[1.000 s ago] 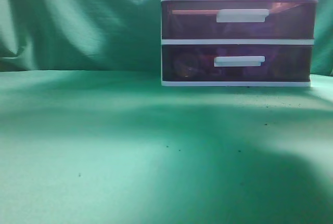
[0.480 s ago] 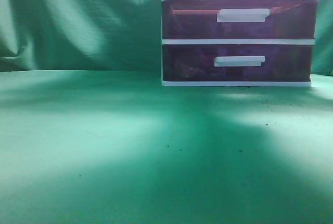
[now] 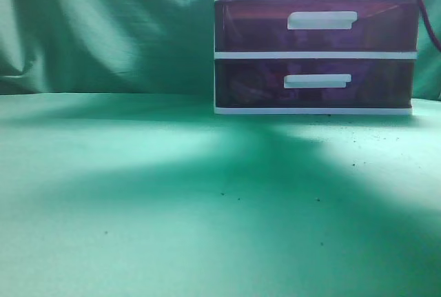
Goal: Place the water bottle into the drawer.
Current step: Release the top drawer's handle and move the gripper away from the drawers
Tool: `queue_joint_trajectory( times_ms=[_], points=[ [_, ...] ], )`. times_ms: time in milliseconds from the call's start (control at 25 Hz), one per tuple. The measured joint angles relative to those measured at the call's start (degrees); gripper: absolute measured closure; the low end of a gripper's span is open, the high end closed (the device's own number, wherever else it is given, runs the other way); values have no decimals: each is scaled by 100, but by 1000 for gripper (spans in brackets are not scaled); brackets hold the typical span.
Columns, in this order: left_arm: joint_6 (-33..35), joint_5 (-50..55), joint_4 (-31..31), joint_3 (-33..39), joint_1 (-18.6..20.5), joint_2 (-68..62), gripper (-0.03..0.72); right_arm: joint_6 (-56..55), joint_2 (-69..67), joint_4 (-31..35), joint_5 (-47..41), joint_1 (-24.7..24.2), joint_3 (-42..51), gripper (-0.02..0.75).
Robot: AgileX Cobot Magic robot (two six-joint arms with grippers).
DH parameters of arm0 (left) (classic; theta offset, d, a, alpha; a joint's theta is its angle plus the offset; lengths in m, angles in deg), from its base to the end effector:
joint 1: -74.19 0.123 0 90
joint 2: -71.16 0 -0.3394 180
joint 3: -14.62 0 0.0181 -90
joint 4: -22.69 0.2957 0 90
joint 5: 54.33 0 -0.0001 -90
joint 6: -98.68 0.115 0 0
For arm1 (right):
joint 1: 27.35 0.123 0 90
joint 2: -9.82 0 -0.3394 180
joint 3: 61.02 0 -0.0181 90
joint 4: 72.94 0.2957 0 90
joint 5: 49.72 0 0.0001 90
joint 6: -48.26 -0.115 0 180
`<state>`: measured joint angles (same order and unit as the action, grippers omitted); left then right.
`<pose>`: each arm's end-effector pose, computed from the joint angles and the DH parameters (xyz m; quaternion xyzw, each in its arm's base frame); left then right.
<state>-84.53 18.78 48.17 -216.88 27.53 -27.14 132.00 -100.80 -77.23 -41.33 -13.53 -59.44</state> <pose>0.2709 -0.2180 0.6248 0.2659 0.8029 -0.0112 0.5334 0.4967 0.1235 0.3181 -0.6130 0.4938 -0.3685 0.4947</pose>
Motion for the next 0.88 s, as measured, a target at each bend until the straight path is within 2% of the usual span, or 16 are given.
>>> queue_joint_trajectory(
  times_ms=[200,400,560,760,880],
  points=[
    [-187,-507,101,1883,0,874,688,-173,-334,-192,131,-86,-345,659],
    [-875,-1129,538,3476,0,1676,688,-318,-401,-326,235,-110,-405,659],
    [-1639,-1248,1397,4028,0,2049,688,-753,-411,-380,307,-110,-405,659],
    [-2043,-1349,1886,4139,0,2200,688,-1330,-388,-357,117,-110,-442,484],
    [-2080,-1349,1956,4149,0,2200,688,-1577,-299,-357,-292,-110,-454,492]
  ],
)
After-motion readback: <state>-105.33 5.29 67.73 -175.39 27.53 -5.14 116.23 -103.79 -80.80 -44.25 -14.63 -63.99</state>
